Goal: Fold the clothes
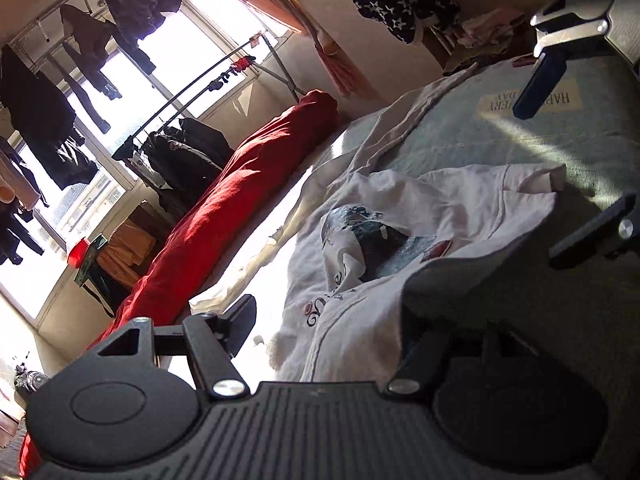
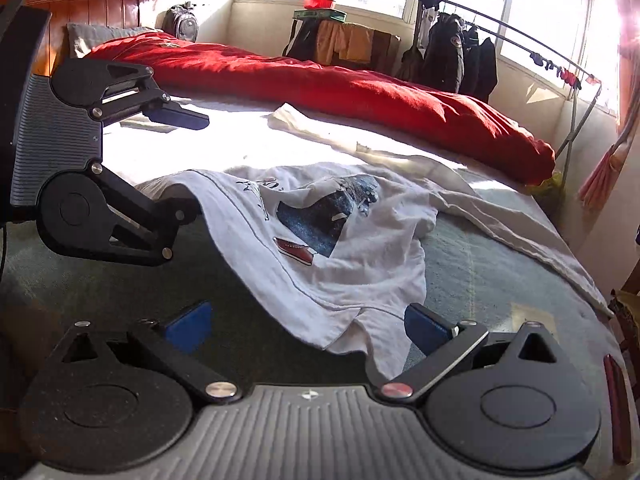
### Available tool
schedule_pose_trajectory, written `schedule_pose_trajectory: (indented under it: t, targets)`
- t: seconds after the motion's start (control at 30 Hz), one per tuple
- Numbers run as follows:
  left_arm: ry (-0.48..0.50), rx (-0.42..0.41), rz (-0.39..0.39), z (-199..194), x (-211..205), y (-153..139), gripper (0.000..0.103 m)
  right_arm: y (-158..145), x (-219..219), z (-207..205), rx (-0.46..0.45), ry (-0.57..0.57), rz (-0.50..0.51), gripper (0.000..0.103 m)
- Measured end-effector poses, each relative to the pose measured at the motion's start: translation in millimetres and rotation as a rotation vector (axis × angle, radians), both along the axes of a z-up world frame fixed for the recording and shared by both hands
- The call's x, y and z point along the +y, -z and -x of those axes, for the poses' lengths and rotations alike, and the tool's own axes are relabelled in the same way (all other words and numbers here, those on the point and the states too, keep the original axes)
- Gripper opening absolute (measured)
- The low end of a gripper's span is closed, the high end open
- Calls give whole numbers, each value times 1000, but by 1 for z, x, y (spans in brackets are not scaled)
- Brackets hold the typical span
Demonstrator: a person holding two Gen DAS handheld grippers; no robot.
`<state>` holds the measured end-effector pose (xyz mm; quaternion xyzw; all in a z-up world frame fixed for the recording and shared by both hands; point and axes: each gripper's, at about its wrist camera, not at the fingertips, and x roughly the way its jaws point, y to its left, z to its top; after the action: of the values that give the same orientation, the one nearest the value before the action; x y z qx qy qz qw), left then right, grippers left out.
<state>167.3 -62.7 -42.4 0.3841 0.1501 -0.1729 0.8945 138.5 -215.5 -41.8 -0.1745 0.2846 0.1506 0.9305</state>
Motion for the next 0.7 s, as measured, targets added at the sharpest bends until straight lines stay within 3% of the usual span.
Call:
schedule_pose_trajectory:
  t: [0.1, 0.4, 0.57, 0.7]
  targets:
    - [-2, 13, 29, -1, 5, -3, 70, 10, 24, -4, -106, -32, 158, 103]
    - [14, 18, 47, 5, 13, -5, 70, 43, 70, -35, -253, -113, 471, 103]
    - [17, 42, 50, 2, 11, 2, 70, 54, 74, -48, -299, -80, 570, 103]
    - [18, 63, -37, 2, 5, 26, 70, 46, 64, -52, -355, -16, 568, 103]
